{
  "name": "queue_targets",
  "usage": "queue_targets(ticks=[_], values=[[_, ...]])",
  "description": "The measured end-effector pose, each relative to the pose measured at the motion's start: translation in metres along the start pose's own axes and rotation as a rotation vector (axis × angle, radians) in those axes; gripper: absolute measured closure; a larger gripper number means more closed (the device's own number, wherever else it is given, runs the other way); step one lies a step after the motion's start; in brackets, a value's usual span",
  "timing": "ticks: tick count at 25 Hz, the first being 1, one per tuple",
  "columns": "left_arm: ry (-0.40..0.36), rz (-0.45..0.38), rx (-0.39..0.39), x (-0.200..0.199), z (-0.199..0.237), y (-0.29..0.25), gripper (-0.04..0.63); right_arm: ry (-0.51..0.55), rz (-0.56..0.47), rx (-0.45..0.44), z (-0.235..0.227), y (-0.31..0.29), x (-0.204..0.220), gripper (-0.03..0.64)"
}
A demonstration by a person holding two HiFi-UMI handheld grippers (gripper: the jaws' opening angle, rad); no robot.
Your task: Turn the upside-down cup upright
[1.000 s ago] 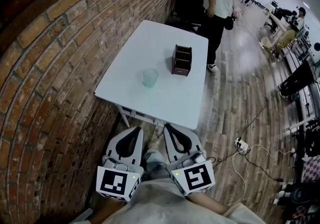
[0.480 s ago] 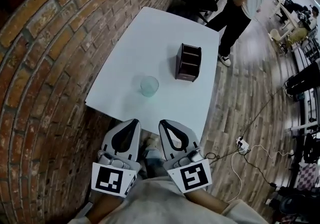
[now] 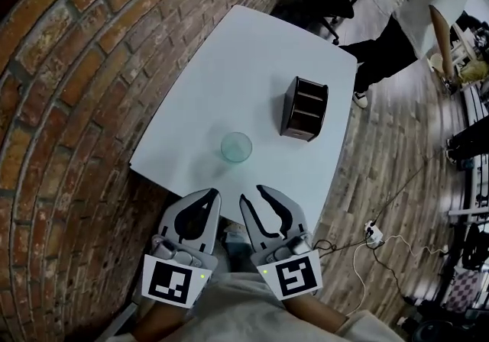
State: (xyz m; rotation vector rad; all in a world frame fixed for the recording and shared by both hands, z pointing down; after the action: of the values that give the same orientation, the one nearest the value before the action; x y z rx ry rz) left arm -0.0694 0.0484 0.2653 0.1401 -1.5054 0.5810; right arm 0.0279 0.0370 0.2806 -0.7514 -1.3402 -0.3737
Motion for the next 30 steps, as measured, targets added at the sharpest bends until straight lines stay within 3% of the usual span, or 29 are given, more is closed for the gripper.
queue_targets(ticks=[10,15,20,30], values=[[-0.019,0.067,0.044,0.027,0.026,-0.034,0.584,-0.017,0.065,0.048,-0.028,-0.054,0.046,0.371],[-0.013,0.106,0.045,0.041,0.036,-0.043,0.584,-0.037,0.091,0.087,-0.043,-0.076,0.075,0.328],[0.001,0.121,0.068,0.046,0.037,-0.050,0.584,-0.073,0.098,0.076,-0.046,-0.099,0.090,0.246],[0.013,0.131,0.072,0.048,0.046,-0.048,0.584,-0.065,0.136,0.105,-0.045,-0.135,0.108,0.216]])
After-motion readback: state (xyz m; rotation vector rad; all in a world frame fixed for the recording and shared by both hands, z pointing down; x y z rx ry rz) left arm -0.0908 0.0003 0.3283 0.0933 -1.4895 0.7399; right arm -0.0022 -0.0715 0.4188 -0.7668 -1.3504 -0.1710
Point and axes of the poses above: the fingertips, and each gripper's own axes: y backward along the fingers, z to its left, x out of its underside, the point moved 4 cm from there along y, backward along the fingers, and after that the axes turned 4 degrees about z, right-handed, at the moved point
